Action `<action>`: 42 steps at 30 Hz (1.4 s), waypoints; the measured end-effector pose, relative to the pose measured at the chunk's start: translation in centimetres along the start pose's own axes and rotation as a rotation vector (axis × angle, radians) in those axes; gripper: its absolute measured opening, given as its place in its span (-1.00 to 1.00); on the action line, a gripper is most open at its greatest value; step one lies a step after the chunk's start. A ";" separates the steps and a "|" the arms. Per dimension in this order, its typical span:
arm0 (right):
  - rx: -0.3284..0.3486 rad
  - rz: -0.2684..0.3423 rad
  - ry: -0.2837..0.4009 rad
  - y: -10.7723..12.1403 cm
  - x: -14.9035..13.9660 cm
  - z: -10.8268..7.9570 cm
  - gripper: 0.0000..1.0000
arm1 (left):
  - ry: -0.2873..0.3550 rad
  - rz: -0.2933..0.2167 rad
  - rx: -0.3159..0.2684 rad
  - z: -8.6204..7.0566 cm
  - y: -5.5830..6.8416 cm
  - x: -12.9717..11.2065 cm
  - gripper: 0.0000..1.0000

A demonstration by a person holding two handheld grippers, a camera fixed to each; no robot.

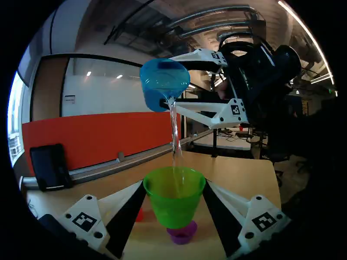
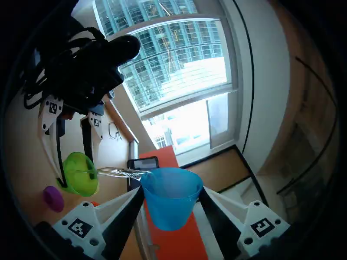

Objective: Pour water

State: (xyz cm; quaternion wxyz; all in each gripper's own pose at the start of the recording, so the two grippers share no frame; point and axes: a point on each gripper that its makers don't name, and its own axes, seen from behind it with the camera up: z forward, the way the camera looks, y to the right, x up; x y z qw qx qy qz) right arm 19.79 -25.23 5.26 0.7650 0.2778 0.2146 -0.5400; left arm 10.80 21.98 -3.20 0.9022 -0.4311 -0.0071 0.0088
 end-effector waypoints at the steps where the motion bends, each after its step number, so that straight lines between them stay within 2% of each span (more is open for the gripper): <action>1: -0.002 -0.006 0.000 0.1 0.0 0.0 0.82 | 0.000 0.000 0.000 0.0 0.0 0.0 0.78; 17: -0.041 -0.113 0.006 1.2 0.5 0.1 0.82 | -0.002 0.001 0.001 0.2 -0.1 0.0 0.77; 42: -0.081 -0.239 0.000 2.7 1.2 0.7 0.82 | -0.003 0.006 -0.005 0.5 0.2 -0.1 0.77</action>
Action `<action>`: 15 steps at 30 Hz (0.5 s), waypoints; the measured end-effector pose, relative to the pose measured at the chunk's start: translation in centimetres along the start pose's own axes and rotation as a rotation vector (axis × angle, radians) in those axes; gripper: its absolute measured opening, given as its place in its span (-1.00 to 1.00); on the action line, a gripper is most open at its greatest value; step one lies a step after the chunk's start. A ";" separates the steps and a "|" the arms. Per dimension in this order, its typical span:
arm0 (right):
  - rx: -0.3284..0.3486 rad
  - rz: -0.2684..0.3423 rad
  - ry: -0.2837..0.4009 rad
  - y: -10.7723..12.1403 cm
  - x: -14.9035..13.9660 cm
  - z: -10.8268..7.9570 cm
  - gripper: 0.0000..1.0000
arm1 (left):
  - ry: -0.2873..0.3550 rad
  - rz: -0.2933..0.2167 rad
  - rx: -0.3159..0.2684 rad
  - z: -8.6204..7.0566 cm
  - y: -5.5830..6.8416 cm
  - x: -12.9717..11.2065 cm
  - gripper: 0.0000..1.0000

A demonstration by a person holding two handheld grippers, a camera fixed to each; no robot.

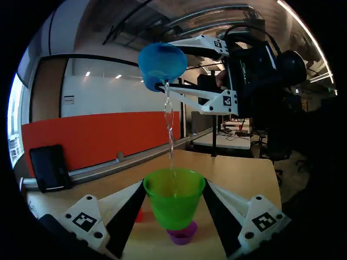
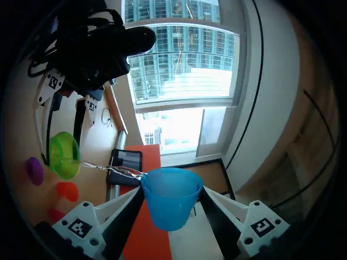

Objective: Pour water

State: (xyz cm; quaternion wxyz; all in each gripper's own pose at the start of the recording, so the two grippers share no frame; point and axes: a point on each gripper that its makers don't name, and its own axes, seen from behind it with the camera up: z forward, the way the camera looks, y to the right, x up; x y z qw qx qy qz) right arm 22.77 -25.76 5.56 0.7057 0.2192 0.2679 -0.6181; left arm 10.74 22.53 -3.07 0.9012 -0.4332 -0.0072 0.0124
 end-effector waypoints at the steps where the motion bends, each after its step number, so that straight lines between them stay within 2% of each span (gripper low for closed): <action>1: -0.002 -0.006 0.000 0.0 0.0 0.0 0.82 | 0.001 -0.001 0.000 0.0 0.0 0.0 0.77; 15: -0.020 -0.109 0.010 0.9 0.7 0.3 0.82 | 0.007 -0.006 -0.002 -0.1 -0.1 0.5 0.77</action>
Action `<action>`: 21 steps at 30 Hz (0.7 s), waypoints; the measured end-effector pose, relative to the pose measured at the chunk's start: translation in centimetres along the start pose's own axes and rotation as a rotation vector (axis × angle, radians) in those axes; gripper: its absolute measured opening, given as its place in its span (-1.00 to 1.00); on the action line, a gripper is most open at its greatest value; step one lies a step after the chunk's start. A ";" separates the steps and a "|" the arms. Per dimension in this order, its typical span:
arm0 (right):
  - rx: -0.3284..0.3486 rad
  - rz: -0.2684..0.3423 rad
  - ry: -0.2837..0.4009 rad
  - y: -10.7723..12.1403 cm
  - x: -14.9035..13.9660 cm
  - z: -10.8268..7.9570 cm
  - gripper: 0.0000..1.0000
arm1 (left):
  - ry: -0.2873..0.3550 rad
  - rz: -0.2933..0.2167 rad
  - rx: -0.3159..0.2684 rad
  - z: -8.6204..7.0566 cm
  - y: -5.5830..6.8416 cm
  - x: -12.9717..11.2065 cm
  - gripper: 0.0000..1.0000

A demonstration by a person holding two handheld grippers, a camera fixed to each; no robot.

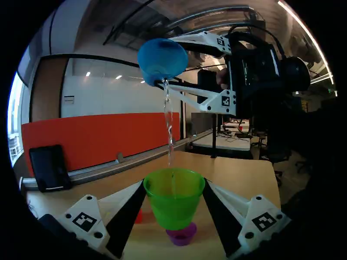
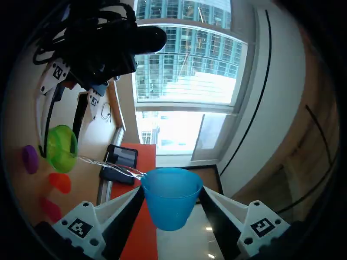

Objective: Pour water

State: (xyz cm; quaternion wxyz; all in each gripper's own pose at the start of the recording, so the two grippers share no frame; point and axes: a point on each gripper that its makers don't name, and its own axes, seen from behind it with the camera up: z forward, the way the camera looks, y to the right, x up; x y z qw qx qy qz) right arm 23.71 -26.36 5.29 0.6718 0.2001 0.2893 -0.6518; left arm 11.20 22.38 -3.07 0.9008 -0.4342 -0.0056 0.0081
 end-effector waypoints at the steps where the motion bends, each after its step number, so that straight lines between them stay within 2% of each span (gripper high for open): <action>1: -0.001 -0.007 0.000 0.1 0.1 0.0 0.82 | 0.000 0.000 0.000 0.0 0.0 0.0 0.77; 9: -0.013 -0.067 0.007 0.6 0.6 0.3 0.82 | 0.002 -0.002 0.001 0.2 -0.3 0.0 0.77; 21: -0.028 -0.188 0.020 1.0 1.2 0.4 0.82 | 0.003 -0.007 0.003 0.3 -0.6 0.0 0.78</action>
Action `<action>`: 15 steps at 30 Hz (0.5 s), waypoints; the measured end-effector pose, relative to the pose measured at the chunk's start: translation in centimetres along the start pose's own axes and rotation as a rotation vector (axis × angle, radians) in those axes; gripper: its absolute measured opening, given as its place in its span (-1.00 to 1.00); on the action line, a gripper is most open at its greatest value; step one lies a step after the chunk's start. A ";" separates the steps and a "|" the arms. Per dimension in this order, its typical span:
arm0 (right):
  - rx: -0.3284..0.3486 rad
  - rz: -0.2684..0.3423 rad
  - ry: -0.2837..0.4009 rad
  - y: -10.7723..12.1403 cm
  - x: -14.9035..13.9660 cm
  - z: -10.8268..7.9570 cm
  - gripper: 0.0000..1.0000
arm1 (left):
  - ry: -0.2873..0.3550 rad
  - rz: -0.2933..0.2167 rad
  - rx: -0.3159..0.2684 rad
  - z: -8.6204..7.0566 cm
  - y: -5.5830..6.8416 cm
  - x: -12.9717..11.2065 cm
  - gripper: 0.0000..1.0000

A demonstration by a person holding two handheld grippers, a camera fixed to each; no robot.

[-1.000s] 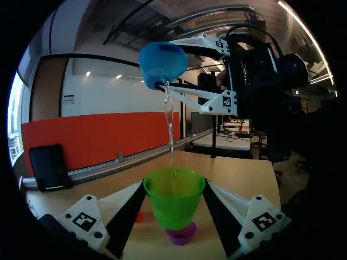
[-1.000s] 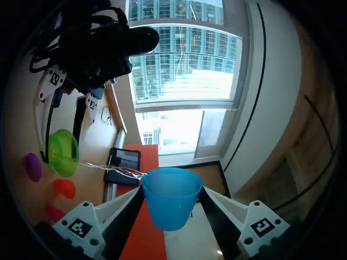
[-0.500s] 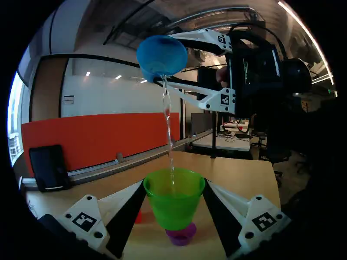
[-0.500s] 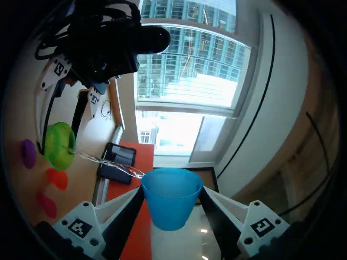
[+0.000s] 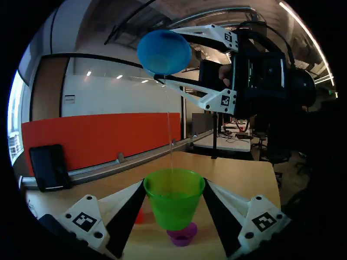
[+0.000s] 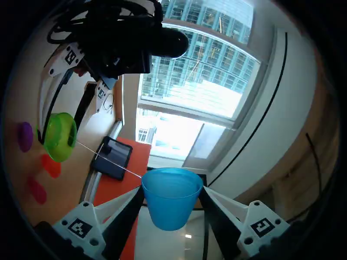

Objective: Pour water

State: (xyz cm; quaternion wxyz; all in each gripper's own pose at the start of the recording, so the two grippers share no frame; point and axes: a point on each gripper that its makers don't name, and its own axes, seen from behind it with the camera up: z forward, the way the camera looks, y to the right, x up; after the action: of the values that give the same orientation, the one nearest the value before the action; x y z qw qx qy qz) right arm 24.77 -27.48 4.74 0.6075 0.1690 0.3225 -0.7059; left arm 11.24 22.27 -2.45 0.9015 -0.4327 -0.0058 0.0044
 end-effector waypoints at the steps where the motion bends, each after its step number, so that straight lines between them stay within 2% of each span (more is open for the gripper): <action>1: -0.001 -0.008 0.001 0.0 0.0 0.0 0.82 | 0.000 0.000 0.000 0.0 0.0 0.0 0.78; 5: -0.004 -0.028 0.007 0.1 0.3 -0.1 0.82 | 0.001 -0.001 -0.001 0.0 -0.1 0.0 0.77; 9: -0.003 -0.016 0.013 0.0 0.5 -0.2 0.82 | 0.000 -0.002 -0.001 0.1 0.0 0.0 0.77; 12: -0.005 0.006 0.011 0.1 0.3 -0.2 0.82 | 0.001 0.000 0.000 0.1 0.0 -0.1 0.77; 15: -0.008 0.058 0.008 0.1 0.0 -0.3 0.82 | 0.000 0.001 0.000 0.1 0.0 0.0 0.77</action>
State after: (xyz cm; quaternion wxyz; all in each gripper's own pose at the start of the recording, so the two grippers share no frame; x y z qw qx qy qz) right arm 24.80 -27.31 4.47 0.6270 0.1786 0.3224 -0.6863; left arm 11.22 22.33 -2.38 0.9016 -0.4325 -0.0055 0.0047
